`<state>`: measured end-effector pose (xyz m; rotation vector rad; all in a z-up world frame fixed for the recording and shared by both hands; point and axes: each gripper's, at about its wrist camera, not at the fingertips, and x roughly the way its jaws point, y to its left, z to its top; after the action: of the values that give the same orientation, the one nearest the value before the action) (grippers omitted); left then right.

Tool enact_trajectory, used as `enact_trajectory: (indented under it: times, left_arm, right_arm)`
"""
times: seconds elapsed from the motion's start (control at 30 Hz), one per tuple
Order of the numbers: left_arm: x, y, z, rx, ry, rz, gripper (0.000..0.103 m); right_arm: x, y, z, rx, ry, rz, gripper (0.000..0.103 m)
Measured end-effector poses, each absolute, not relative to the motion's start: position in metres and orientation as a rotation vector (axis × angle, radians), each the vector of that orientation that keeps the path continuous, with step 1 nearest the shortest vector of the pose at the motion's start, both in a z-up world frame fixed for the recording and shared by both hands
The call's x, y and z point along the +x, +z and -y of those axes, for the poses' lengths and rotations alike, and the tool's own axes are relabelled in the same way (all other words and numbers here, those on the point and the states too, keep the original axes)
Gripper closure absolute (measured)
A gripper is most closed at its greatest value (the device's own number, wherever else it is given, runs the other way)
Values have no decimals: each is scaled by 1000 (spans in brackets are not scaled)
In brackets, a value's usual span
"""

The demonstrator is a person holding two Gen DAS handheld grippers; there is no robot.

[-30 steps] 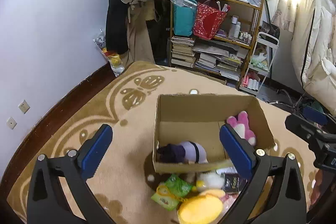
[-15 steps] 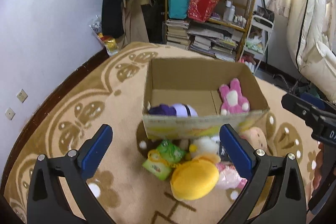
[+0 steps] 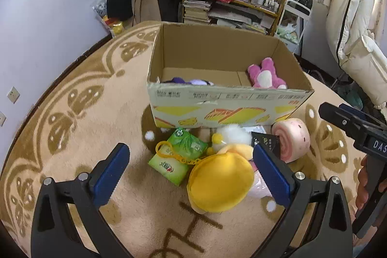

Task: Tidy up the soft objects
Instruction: 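Move the right tool to the pink pig cushion while the left tool moves to the yellow pouch, then close the right tool on the pig cushion while the left tool closes on the yellow pouch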

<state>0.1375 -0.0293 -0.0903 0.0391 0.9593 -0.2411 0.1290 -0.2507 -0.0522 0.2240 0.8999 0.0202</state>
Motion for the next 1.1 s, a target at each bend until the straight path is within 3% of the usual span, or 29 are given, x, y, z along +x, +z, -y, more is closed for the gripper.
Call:
enact_trajectory:
  times: [0.3,0.47,0.63,0.77,0.83,0.97,1.1]
  left_arm:
    - [140,-115,37,60,-271,-1021,2]
    - [145,-137,44,55,-296,-1086,2]
    - [145,-154,55,72,-331,-1121,2]
    - [145,-159,61,82,-348,-1124,2]
    - [146,-161,61,69,-357,-1135,2]
    - [145,-162,63,64,-365,-1134,3]
    - [145,-164,64,53,-392,-1149,13]
  right_arm:
    - [130,-87,253,243,26,-983,0]
    - [129,-107,254,252,18,-1042,6]
    - [131,-127,255,250,-3,-1110,32]
    - [131,-139,261,289,-6,-1136,35]
    - [130,-140,262,298,3,-1132,48]
    - [128,-141,259,273,14,-1125,56]
    - [126,-142,255,259,13,-1119,60]
